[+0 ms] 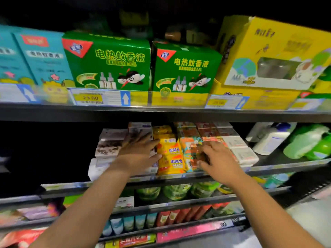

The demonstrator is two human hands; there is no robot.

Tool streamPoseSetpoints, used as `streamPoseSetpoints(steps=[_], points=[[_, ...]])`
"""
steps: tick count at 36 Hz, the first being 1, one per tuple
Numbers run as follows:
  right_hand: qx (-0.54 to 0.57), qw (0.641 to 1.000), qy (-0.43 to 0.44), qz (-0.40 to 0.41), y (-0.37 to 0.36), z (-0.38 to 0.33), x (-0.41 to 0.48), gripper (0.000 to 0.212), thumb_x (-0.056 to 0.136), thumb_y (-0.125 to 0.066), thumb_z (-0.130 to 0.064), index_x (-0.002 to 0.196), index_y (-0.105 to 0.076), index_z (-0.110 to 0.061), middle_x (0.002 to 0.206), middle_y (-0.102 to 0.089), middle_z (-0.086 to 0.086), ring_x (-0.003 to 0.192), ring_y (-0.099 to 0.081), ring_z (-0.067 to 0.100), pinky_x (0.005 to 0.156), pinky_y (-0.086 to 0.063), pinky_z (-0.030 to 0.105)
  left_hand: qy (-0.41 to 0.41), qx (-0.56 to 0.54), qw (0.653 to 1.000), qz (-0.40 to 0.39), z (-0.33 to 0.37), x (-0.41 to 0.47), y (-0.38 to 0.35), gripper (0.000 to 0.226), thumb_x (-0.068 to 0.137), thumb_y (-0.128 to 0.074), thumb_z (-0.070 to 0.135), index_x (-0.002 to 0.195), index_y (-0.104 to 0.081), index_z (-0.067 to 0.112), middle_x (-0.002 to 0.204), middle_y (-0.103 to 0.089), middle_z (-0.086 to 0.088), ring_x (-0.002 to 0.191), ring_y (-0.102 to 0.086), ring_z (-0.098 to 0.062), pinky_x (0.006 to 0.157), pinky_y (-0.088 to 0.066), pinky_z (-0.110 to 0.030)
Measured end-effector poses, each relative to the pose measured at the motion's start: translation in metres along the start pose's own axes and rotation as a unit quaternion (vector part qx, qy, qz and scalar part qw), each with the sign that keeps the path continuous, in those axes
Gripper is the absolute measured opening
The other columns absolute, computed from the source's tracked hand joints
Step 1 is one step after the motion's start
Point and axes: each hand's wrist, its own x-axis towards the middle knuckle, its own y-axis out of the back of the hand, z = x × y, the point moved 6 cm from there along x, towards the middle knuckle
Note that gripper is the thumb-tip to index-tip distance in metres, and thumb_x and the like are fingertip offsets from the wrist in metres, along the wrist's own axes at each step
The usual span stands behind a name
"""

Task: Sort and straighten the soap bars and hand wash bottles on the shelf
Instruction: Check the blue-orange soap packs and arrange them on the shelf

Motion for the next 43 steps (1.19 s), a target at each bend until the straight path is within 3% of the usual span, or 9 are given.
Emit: streamPoseSetpoints(steps=[5, 11, 14, 18, 23, 26, 29, 36, 43], points=[[-0.020, 0.993, -0.074, -0.085, -0.014, 0.009, 0.023, 0.069, 0.092, -0.056, -0.053, 0.154, -0.029, -0.034, 0.159, -0.030, -0.002, 0.145, -0.023, 0.027, 0.114, -0.025, 0.048, 0.013, 0.015, 1.000, -0.005, -0.006, 0.004, -0.028, 0.087, 0.073, 0.005, 0.091, 0.151, -0.012, 0.057, 0.166, -0.003, 0.017, 0.154, 0.003, -0.013, 0.121, 0.005, -0.048], [-0.007, 0.984, -0.102, -0.147, -0.036, 0.015, 0.040, 0.077, 0.097, -0.053, -0.050, 0.159, -0.009, -0.039, 0.169, -0.002, -0.007, 0.152, -0.003, 0.030, 0.118, -0.012, 0.055, 0.017, 0.032, 0.999, 0.006, -0.009, 0.009, -0.032, 0.077, 0.079, -0.007, 0.088, 0.150, -0.010, 0.059, 0.166, -0.002, 0.018, 0.153, 0.005, -0.015, 0.113, 0.013, -0.043], [0.001, 0.988, -0.105, -0.117, -0.041, 0.018, 0.046, 0.070, 0.096, -0.058, -0.045, 0.156, -0.024, -0.040, 0.167, -0.013, -0.008, 0.151, -0.009, 0.028, 0.118, -0.013, 0.054, 0.019, 0.024, 0.999, 0.010, -0.008, 0.008, -0.031, 0.078, 0.078, -0.006, 0.088, 0.150, -0.012, 0.059, 0.166, -0.001, 0.017, 0.153, 0.004, -0.014, 0.116, 0.010, -0.045], [0.020, 0.990, -0.108, -0.087, -0.039, 0.024, 0.058, 0.046, 0.090, -0.069, -0.034, 0.132, -0.049, -0.037, 0.149, -0.046, -0.007, 0.137, -0.028, 0.029, 0.110, -0.023, 0.050, 0.017, 0.030, 0.999, 0.014, -0.006, 0.007, -0.030, 0.090, 0.069, 0.010, 0.090, 0.150, -0.012, 0.057, 0.166, 0.000, 0.016, 0.153, 0.003, -0.015, 0.119, 0.005, -0.048], [-0.035, 0.993, -0.088, -0.073, -0.035, 0.022, 0.070, 0.048, 0.085, -0.075, -0.033, 0.127, -0.053, -0.037, 0.135, -0.057, -0.003, 0.126, -0.041, 0.028, 0.105, -0.032, 0.048, 0.019, 0.027, 0.999, -0.013, -0.006, 0.007, -0.031, 0.069, 0.086, -0.007, 0.083, 0.150, -0.005, 0.057, 0.166, 0.007, 0.016, 0.153, 0.009, -0.015, 0.121, 0.005, -0.052], [-0.042, 0.993, -0.071, -0.087, -0.036, 0.023, 0.076, 0.069, 0.080, -0.079, -0.035, 0.141, -0.048, -0.037, 0.138, -0.059, -0.001, 0.128, -0.046, 0.028, 0.109, -0.038, 0.045, 0.020, 0.025, 0.999, -0.038, -0.004, 0.006, -0.027, 0.064, 0.092, -0.016, 0.078, 0.151, -0.003, 0.056, 0.165, 0.012, 0.015, 0.153, 0.013, -0.016, 0.120, 0.006, -0.053], [-0.082, 0.987, -0.086, -0.109, -0.028, 0.025, 0.080, 0.086, 0.075, -0.081, -0.048, 0.150, -0.039, -0.039, 0.140, -0.059, -0.003, 0.132, -0.049, 0.027, 0.109, -0.030, 0.050, 0.019, 0.019, 0.999, -0.044, -0.004, 0.007, -0.026, 0.064, 0.092, -0.017, 0.077, 0.151, -0.004, 0.055, 0.166, 0.011, 0.014, 0.152, 0.013, -0.017, 0.120, 0.005, -0.054], [-0.064, 0.986, -0.079, -0.135, -0.024, 0.013, 0.078, 0.082, 0.065, -0.086, -0.047, 0.137, -0.051, -0.026, 0.128, -0.062, 0.002, 0.123, -0.051, 0.030, 0.096, -0.033, 0.044, 0.026, 0.018, 0.998, -0.050, -0.005, 0.008, -0.030, 0.063, 0.092, -0.016, 0.078, 0.150, -0.005, 0.056, 0.165, 0.012, 0.015, 0.152, 0.013, -0.018, 0.119, 0.006, -0.054], [-0.078, 0.991, -0.064, -0.083, -0.014, 0.009, 0.067, 0.087, 0.070, -0.083, -0.050, 0.145, -0.043, -0.028, 0.135, -0.055, 0.002, 0.130, -0.045, 0.028, 0.108, -0.033, 0.045, 0.029, 0.016, 0.996, -0.079, -0.006, 0.010, -0.029, 0.063, 0.092, -0.017, 0.078, 0.150, -0.006, 0.056, 0.164, 0.013, 0.016, 0.151, 0.016, -0.019, 0.119, 0.002, -0.055]])
